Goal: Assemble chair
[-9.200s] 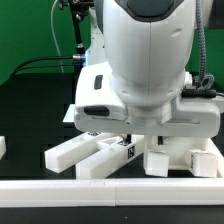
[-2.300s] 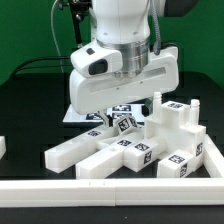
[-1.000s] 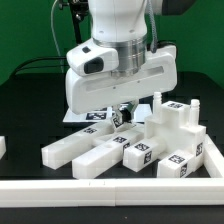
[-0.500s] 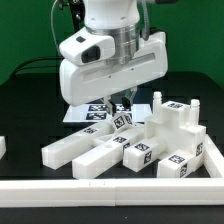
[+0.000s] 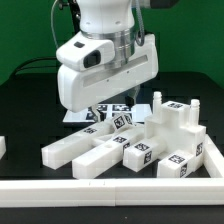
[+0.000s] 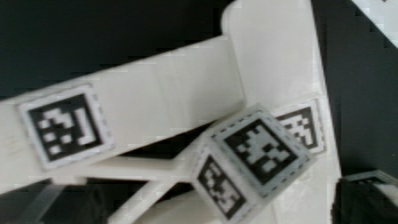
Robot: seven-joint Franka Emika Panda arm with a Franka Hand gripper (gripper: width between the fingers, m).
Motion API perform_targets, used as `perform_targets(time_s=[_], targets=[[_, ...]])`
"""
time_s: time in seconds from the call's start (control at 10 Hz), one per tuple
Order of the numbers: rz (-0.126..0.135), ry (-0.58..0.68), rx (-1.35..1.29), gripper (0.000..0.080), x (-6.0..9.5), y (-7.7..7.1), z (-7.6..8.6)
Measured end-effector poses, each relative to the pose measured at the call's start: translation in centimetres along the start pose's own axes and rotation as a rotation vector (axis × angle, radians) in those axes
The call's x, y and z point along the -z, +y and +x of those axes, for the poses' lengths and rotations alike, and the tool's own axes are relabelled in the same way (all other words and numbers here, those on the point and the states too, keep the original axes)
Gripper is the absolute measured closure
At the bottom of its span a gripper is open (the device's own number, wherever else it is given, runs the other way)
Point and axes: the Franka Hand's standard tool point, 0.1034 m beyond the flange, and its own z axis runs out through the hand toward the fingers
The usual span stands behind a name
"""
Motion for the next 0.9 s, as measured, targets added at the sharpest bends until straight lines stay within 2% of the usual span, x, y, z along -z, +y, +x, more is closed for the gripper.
perform_targets(time_s=[0.1, 0.2, 0.3, 0.5, 0.8, 0.9], targets=[[-0.019, 0.014, -0.001, 0.0155, -0.4, -0.1, 0.0], [-0.049, 0.037, 0.001, 0.0151, -1.0, -0.3, -0.1], [-0.055, 0.038, 0.001, 0.0151, -1.4, -0.3, -0.3], [-0.055, 0.041, -0.031, 0.0151, -1.1, 0.0, 0.4], [-0.078, 0.056, -0.026, 0.0151, -2.1, 0.2, 0.8], [-0.078, 0.056, -0.027, 0.0278, -2.1, 0.2, 0.8]])
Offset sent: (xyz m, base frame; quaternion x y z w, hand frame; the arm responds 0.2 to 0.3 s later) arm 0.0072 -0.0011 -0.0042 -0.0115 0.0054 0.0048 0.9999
